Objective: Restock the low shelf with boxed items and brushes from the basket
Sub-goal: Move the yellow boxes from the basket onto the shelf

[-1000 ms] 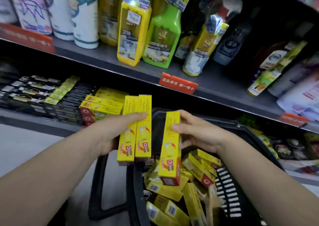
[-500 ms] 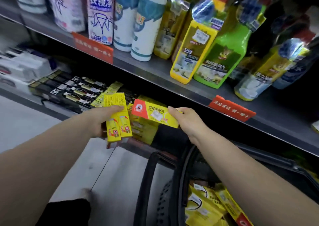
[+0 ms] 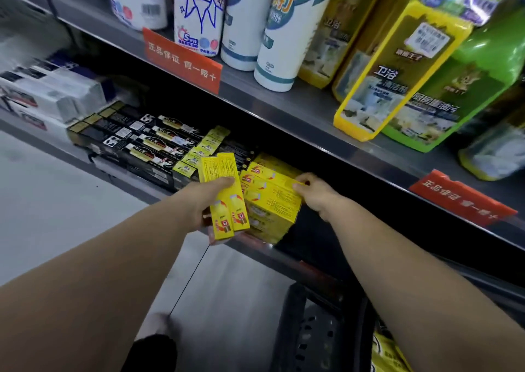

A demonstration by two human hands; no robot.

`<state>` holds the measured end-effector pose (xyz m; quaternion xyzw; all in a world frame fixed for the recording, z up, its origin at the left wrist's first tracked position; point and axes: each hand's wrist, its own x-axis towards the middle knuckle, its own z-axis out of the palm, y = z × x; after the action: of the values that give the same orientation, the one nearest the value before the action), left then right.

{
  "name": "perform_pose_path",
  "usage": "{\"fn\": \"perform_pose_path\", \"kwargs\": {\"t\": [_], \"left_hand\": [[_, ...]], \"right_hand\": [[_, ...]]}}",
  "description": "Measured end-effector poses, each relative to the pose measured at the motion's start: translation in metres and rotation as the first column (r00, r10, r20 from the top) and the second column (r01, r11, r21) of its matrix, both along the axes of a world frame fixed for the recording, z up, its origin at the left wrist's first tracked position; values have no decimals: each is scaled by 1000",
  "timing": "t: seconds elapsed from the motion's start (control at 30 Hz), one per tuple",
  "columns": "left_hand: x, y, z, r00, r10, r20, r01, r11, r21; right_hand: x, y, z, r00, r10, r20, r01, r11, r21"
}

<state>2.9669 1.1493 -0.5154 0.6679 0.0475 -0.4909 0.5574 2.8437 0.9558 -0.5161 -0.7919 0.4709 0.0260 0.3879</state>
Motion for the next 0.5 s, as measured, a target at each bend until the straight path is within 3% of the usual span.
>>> {"fn": "perform_pose_path", "kwargs": {"t": [0.17, 0.33, 0.43, 0.5], "left_hand": [[-2, -5, -2, 1000, -2, -12, 2, 1000, -25], [-4, -3, 1, 1000, -13, -6, 13, 1000, -29], [-2, 2, 6, 993, -119, -11, 118, 991, -61], [-3, 5, 12, 974, -226, -20, 224, 971, -80]], "right_hand": [[2, 2, -4, 989, 129, -68, -121, 987, 105], [3, 11, 5, 952, 211, -223, -239, 966, -104], [4, 32, 25, 896, 431, -103, -442, 851, -284], [1, 46, 41, 775, 628, -71, -602, 698, -388]]}}
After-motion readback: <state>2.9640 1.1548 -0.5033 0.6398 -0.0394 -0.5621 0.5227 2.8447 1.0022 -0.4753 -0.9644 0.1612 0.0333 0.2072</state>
